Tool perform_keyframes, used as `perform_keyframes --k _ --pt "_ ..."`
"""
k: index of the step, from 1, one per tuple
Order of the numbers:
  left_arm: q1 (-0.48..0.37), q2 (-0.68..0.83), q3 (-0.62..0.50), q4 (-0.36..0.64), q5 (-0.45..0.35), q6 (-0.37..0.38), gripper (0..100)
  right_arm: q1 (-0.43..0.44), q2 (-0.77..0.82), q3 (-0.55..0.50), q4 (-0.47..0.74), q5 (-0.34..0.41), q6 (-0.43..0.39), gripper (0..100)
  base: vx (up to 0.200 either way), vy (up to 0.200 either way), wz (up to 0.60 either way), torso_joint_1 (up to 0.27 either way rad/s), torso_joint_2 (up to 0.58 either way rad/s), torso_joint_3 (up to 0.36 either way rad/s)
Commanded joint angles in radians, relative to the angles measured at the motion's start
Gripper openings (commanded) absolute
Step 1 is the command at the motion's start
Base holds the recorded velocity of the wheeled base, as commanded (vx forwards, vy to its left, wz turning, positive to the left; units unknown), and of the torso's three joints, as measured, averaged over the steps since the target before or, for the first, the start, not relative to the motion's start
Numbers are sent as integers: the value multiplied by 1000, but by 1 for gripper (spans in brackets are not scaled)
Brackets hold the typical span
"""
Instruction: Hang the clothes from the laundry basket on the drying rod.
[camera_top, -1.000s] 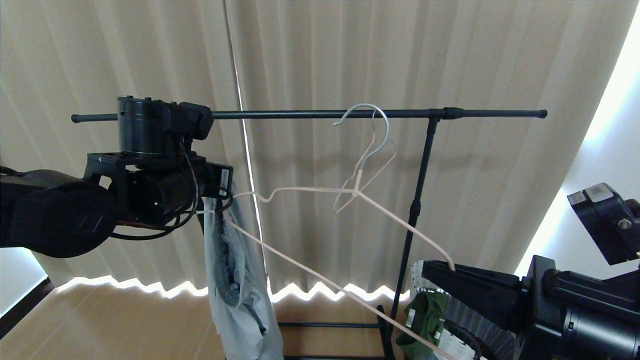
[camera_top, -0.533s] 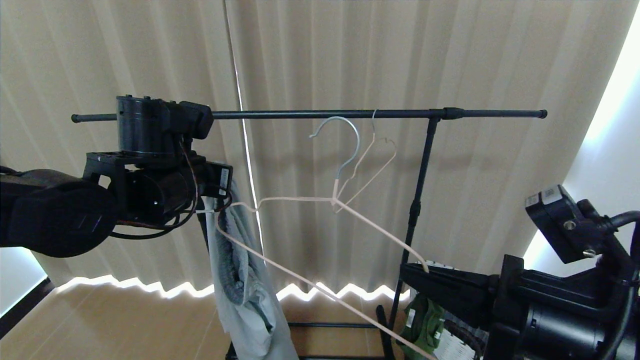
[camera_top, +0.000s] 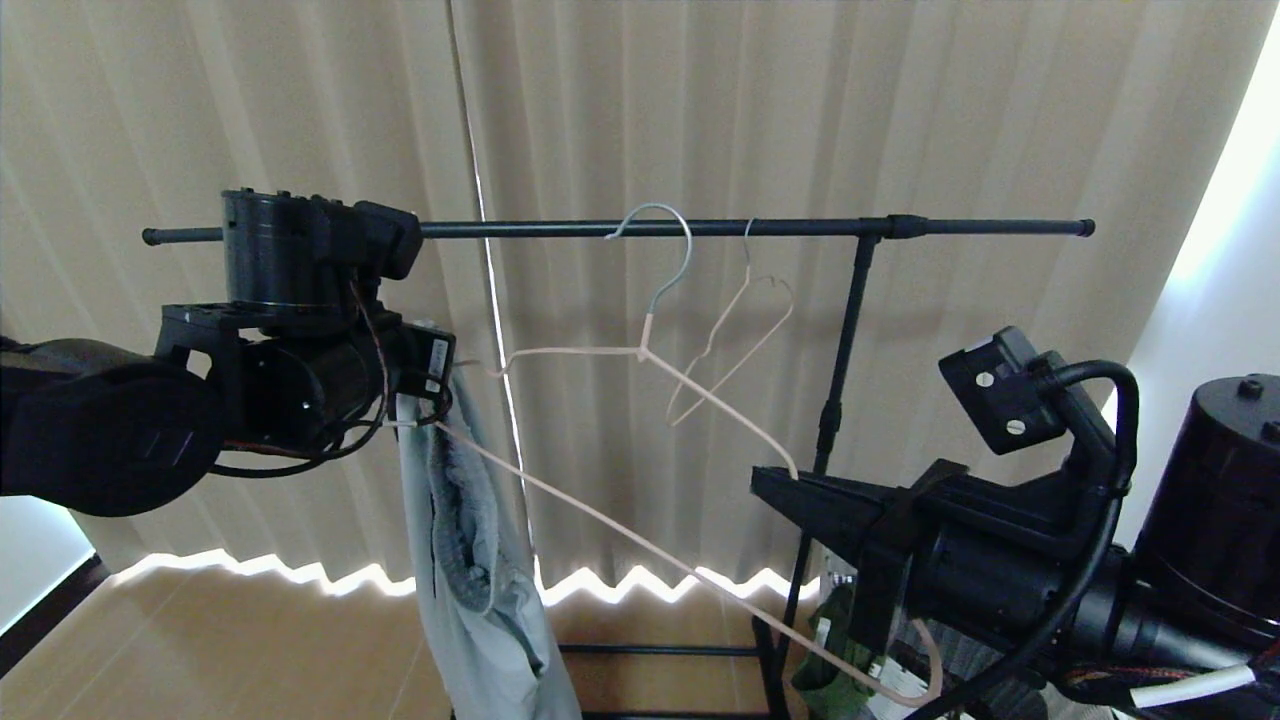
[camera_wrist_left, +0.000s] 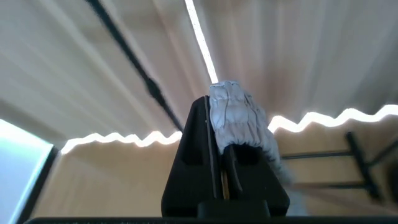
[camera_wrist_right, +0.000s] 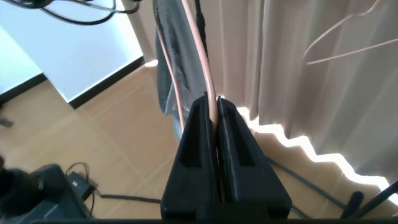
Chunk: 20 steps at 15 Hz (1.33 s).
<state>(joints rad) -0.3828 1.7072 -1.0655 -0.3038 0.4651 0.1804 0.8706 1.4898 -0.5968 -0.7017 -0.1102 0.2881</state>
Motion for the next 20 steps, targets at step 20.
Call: perform_keyframes --k 20 --pt "108 8 90 -124 4 171 0 65 -66 58 -2 35 2 0 0 0 0 0 0 0"
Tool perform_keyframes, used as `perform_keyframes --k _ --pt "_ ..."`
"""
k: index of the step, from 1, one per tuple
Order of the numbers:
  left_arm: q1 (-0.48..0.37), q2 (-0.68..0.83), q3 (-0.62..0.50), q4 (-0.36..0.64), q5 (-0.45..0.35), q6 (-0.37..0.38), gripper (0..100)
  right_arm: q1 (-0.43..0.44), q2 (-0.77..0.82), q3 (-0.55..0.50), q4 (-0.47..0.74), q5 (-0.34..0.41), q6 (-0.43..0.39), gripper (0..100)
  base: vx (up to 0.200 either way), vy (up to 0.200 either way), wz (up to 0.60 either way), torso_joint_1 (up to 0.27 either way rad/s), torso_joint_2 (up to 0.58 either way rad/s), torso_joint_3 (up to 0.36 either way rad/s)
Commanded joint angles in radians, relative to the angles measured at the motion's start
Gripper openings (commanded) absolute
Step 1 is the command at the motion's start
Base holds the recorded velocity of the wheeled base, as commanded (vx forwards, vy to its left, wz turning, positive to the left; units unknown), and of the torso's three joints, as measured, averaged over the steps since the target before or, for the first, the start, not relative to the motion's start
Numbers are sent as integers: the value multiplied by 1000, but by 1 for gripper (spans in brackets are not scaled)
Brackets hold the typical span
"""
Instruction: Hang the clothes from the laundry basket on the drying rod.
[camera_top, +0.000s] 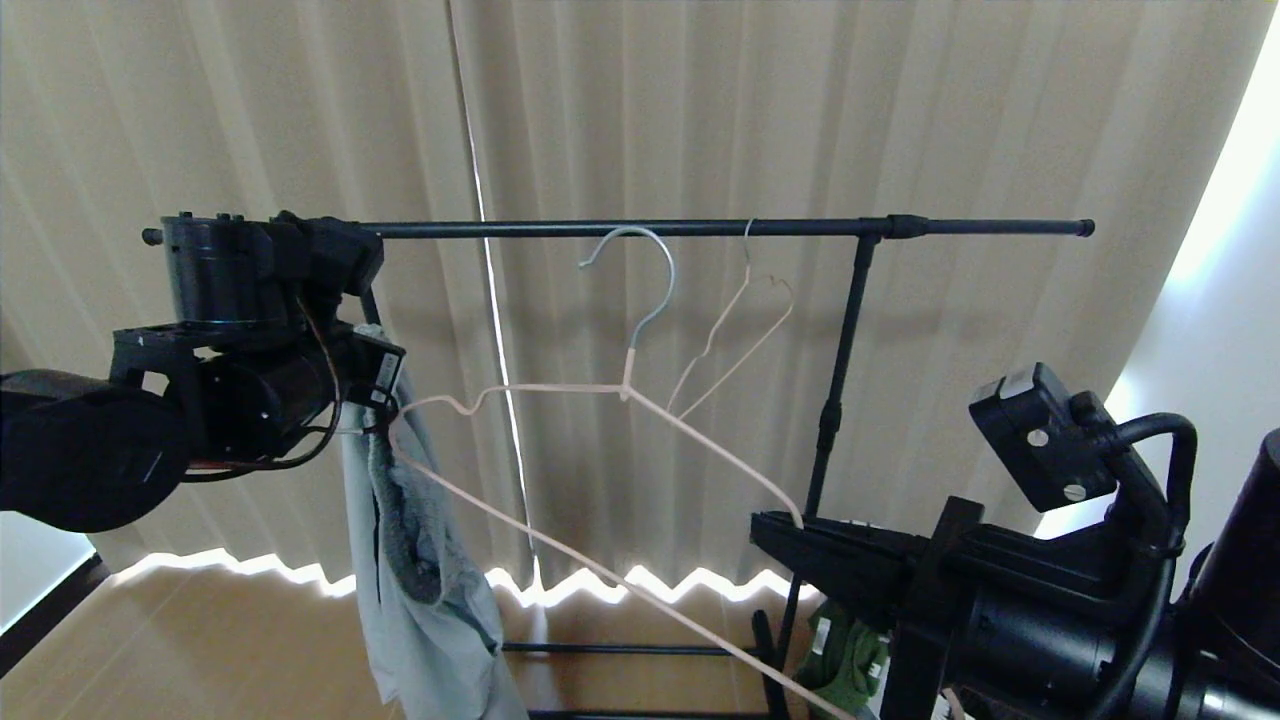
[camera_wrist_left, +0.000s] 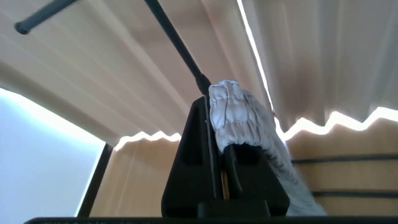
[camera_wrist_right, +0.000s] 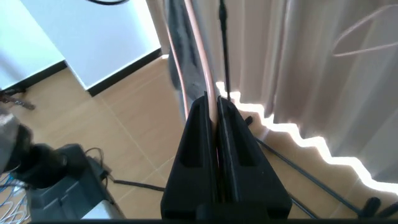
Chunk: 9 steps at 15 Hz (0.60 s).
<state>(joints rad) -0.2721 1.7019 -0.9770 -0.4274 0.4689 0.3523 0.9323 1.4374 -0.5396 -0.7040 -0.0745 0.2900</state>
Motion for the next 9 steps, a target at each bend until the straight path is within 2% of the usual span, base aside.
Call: perform_keyframes --k 1,9 --pt "-15 8 1 -1 2 -3 0 3 -5 -2 0 1 0 0 0 0 0 0 0 0" --pt "-41 -31 9 1 33 -3 0 -1 93 -66 -3 -2 -2 0 0 0 0 0 0 0"
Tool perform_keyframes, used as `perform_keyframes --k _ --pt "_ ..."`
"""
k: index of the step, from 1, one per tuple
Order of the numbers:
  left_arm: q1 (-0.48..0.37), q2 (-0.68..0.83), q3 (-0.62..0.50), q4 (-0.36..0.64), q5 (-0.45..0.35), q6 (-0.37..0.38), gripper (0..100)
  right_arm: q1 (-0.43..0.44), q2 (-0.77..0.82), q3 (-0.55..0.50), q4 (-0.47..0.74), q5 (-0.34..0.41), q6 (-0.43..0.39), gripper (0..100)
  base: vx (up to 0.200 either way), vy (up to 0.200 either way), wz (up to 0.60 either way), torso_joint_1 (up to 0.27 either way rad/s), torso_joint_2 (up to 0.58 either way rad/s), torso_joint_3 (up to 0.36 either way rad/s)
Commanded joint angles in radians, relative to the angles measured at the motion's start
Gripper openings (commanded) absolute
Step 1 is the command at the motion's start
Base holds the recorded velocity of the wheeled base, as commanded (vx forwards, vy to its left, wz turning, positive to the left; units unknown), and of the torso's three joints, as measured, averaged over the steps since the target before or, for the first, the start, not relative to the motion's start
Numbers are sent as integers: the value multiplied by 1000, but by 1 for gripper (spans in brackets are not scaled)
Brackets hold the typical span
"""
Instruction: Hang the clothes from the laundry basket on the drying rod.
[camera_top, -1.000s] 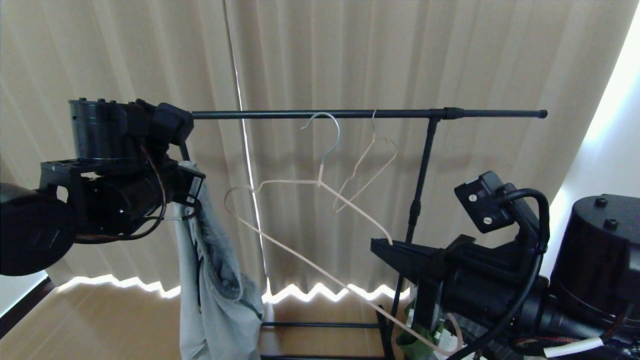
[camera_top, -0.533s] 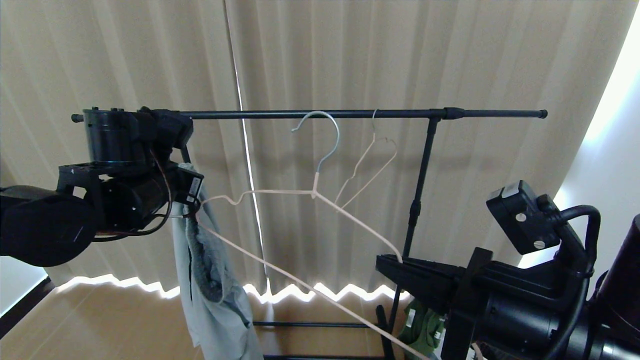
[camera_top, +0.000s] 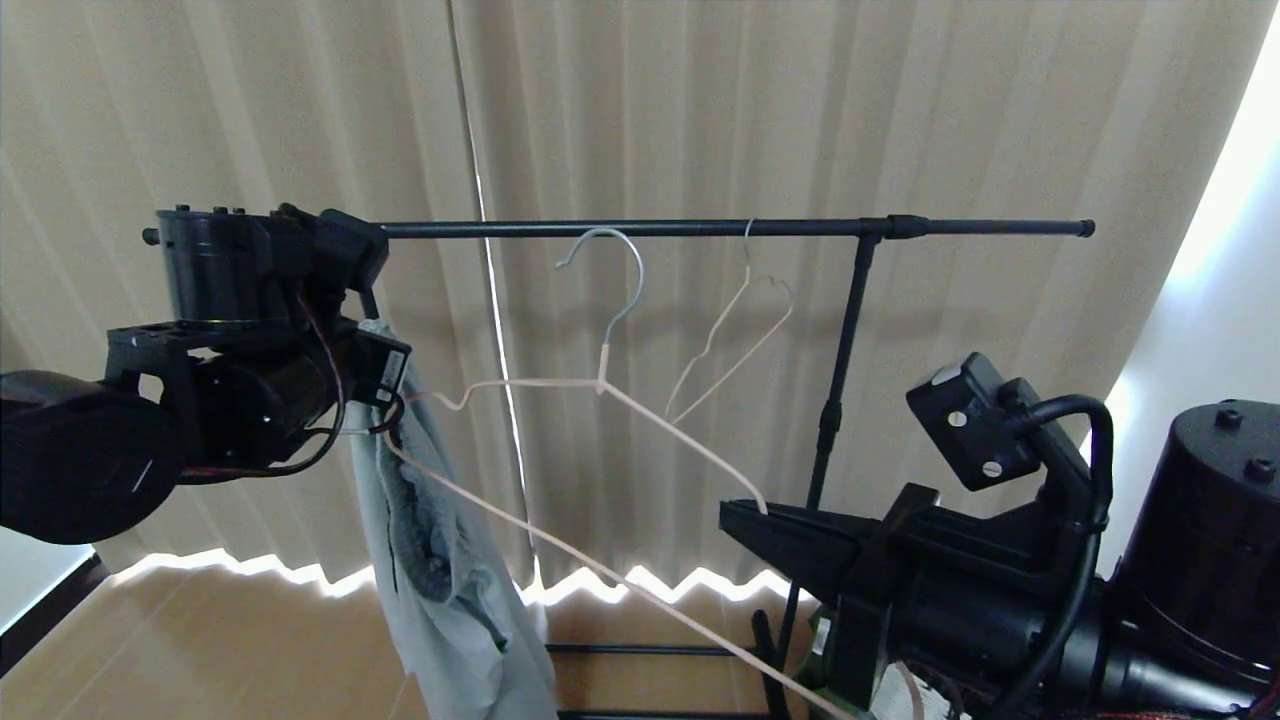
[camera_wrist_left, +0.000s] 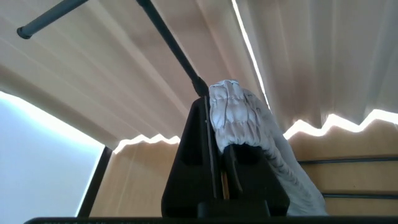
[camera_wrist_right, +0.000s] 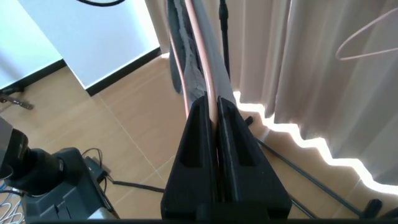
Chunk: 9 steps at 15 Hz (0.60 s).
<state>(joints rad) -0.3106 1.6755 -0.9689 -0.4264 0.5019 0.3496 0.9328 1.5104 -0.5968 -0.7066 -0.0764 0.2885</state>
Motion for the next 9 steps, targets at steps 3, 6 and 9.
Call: perform_keyframes --k 3,6,9 --pt "-18 -16 3 1 1 0 0 -8 65 -51 -1 -6 0 0 0 0 0 0 0 0" --pt "-28 -31 3 8 1 2 0 -20 94 -80 -22 -8 -2 0 0 0 0 0 0 0" --pt "-28 -31 10 8 15 3 0 -43 151 -84 -120 -10 -15 0 0 0 0 0 0 0"
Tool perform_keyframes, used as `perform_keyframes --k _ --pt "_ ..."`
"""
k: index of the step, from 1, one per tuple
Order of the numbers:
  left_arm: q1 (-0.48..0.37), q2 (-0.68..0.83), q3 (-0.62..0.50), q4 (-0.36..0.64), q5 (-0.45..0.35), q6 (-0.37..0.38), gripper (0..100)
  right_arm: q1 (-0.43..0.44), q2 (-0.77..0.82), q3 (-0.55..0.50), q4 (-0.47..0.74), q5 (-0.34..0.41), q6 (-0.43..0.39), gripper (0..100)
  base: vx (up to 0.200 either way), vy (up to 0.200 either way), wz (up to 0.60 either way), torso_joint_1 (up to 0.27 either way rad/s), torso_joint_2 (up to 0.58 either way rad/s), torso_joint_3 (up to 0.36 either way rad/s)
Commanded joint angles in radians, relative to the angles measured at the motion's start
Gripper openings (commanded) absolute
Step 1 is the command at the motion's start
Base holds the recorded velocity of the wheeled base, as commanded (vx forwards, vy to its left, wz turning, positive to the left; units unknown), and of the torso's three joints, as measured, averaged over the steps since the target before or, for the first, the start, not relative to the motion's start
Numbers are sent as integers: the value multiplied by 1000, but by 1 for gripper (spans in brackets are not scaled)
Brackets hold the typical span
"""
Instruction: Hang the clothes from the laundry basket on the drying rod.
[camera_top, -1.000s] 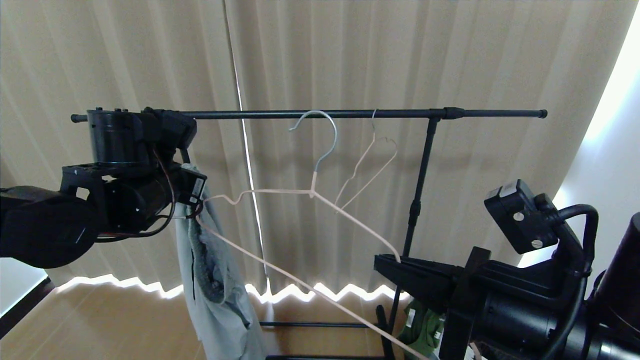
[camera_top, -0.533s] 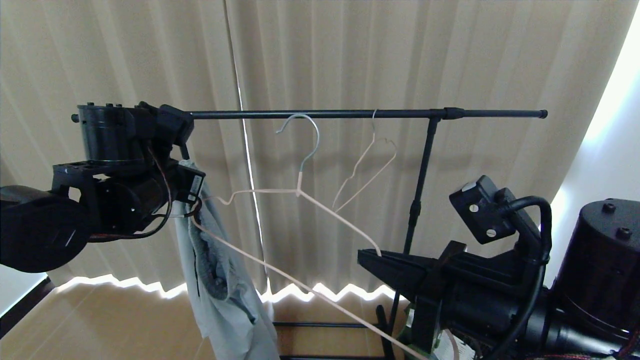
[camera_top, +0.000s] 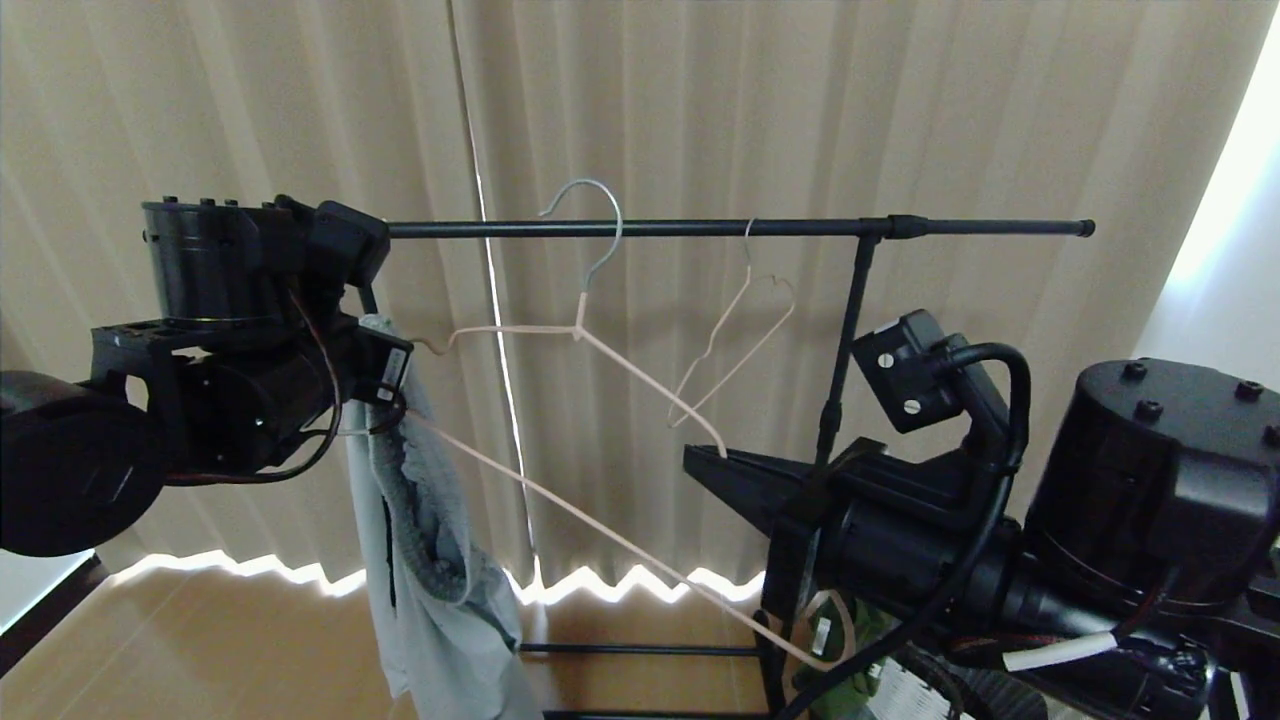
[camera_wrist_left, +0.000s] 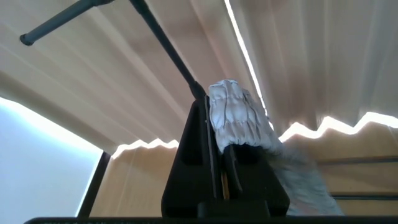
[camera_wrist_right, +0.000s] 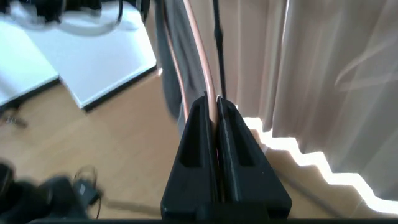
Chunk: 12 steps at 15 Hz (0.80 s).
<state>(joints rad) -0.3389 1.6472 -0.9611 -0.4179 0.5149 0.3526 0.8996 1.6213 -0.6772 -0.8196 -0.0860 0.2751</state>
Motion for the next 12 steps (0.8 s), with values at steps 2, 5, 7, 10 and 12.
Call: perform_keyframes --k 2,5,7,10,12 --pt "-15 -10 5 -1 16 0 0 -11 80 -25 -20 0 -4 0 0 0 0 0 0 0" --pt "-35 -30 8 -1 20 0 0 -11 123 -68 -20 0 -5 0 0 0 0 0 0 0" --pt "-80 -69 13 2 40 -1 0 -11 164 -107 -20 0 -5 0 0 0 0 0 0 0" --pt "-160 -133 18 47 40 -4 0 -11 195 -133 -20 0 -5 0 0 0 0 0 0 0" --pt "-224 -152 16 53 40 -6 0 -11 204 -133 -20 0 -5 0 0 0 0 0 0 0"
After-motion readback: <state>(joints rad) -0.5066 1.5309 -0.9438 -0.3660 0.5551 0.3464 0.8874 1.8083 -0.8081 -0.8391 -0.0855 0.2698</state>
